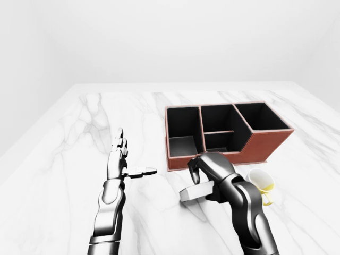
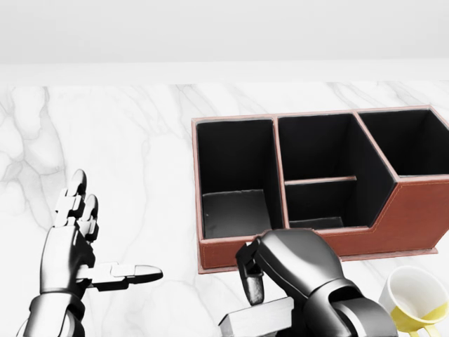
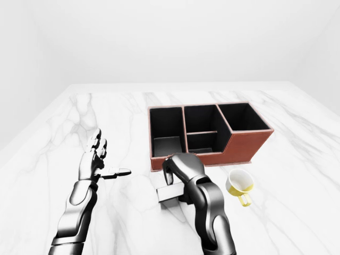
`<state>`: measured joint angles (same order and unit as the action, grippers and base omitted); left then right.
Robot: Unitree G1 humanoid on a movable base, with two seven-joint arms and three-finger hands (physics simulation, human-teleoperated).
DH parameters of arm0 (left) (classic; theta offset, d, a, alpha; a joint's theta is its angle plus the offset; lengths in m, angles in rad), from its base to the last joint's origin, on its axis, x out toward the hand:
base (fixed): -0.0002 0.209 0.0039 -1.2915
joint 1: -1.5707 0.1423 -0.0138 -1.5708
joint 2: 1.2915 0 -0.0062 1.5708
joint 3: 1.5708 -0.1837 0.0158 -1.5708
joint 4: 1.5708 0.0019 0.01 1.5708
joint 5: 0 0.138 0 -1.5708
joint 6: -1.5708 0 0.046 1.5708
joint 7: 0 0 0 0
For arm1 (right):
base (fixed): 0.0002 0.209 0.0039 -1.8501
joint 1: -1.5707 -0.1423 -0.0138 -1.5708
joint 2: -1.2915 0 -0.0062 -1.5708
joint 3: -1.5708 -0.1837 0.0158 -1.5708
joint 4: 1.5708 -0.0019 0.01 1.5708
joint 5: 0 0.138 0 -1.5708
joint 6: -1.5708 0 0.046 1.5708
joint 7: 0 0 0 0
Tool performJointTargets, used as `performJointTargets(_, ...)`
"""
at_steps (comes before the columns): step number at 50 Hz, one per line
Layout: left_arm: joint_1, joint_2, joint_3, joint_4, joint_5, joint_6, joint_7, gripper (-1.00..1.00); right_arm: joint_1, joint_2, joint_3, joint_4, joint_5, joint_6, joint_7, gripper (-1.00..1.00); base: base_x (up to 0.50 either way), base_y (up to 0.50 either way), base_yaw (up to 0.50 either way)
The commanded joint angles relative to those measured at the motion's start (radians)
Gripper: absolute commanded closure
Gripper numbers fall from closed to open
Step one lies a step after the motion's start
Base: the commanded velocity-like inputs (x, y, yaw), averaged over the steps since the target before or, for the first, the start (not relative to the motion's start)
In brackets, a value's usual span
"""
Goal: Pick up the book and place it in the caddy.
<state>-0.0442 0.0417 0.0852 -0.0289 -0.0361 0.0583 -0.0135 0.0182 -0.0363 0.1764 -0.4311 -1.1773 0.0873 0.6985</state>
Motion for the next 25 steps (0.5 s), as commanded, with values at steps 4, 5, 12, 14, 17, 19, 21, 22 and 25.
performJointTargets(4, 0.002, -0.001, -0.002, 0.007, 0.002, -0.007, 0.001, -1.00, -0.093, 0.006, -0.071, -0.143, -0.004, 0.000, 0.000, 1.00, 0.00, 0.00, 0.00)
performJointTargets(5, 0.001, -0.001, -0.002, 0.004, 0.001, -0.003, 0.000, -1.00, -0.112, 0.005, -0.080, -0.147, -0.005, 0.000, 0.000, 1.00, 0.00, 0.00, 0.00)
performJointTargets(12, -0.004, 0.000, 0.000, 0.009, -0.001, -0.004, 0.001, -1.00, -0.177, -0.007, -0.117, -0.175, -0.001, 0.000, 0.000, 1.00, 0.00, 0.00, 0.00)
performJointTargets(14, -0.004, 0.000, 0.000, 0.010, -0.001, -0.005, 0.001, -1.00, -0.193, -0.013, -0.128, -0.181, 0.001, 0.000, 0.000, 1.00, 0.00, 0.00, 0.00)
performJointTargets(17, -0.005, 0.001, 0.000, 0.012, -0.001, -0.006, 0.001, -1.00, -0.219, -0.021, -0.144, -0.196, 0.004, 0.000, 0.000, 1.00, 0.00, 0.00, 0.00)
performJointTargets(19, -0.005, 0.001, 0.000, 0.011, -0.001, -0.005, 0.002, -1.00, -0.242, -0.030, -0.158, -0.204, 0.007, 0.000, 0.000, 1.00, 0.00, 0.00, 0.00)
performJointTargets(21, -0.005, 0.001, 0.000, 0.009, -0.001, -0.003, 0.002, -1.00, -0.262, -0.039, -0.170, -0.205, 0.012, 0.000, 0.000, 1.00, 0.00, 0.00, 0.00)
performJointTargets(22, -0.006, 0.001, 0.001, 0.009, -0.002, -0.002, 0.002, -1.00, -0.271, -0.043, -0.175, -0.205, 0.013, 0.000, 0.000, 1.00, 0.00, 0.00, 0.00)
performJointTargets(25, -0.004, 0.001, 0.000, 0.008, -0.001, -0.002, 0.002, -1.00, -0.308, -0.058, -0.195, -0.208, 0.021, 0.000, 0.000, 1.00, 0.00, 0.00, 0.00)
